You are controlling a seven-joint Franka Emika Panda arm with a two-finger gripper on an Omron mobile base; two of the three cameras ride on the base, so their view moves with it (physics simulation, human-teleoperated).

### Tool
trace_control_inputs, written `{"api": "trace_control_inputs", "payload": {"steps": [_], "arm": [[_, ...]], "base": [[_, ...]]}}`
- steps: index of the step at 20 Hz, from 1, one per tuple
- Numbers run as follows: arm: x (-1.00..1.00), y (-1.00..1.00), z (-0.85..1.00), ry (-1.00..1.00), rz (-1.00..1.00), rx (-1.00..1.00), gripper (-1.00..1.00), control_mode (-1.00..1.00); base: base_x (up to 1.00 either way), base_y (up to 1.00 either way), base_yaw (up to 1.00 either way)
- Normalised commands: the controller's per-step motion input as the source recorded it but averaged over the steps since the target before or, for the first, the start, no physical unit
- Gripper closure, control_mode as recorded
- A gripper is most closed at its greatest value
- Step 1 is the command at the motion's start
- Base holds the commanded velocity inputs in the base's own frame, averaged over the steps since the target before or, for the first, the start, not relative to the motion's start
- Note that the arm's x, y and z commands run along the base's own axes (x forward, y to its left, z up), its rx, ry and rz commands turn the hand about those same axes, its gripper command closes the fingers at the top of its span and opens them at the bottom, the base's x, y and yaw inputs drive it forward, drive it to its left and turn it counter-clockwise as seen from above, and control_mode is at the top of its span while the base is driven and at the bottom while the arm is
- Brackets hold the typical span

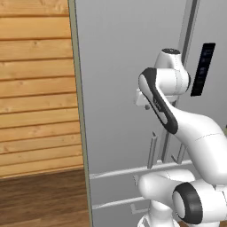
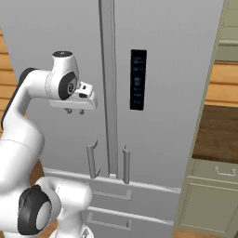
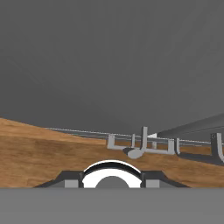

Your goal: Take the strawberry from the fridge and place it on top of the pancake, located on the dining counter.

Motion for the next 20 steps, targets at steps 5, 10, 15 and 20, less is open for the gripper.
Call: {"api": "trace_control_inputs", "payload": {"steps": [5,10,15,20], "arm": [[0.0,0.0,0.0,0.0,0.0,0.0,-1.0,1.0],[0.0,0.0,0.0,0.0,0.0,0.0,-1.0,1.0],[0.0,0.0,0.0,0.0,0.0,0.0,-1.0,1.0],[0.0,0.0,0.0,0.0,0.0,0.0,-1.0,1.0]], "base": [[-0.01,0.0,0.0],[-0.1,-0.21,-0.01],[-0.19,-0.57,-0.03],[-0.02,-0.3,0.0]]}}
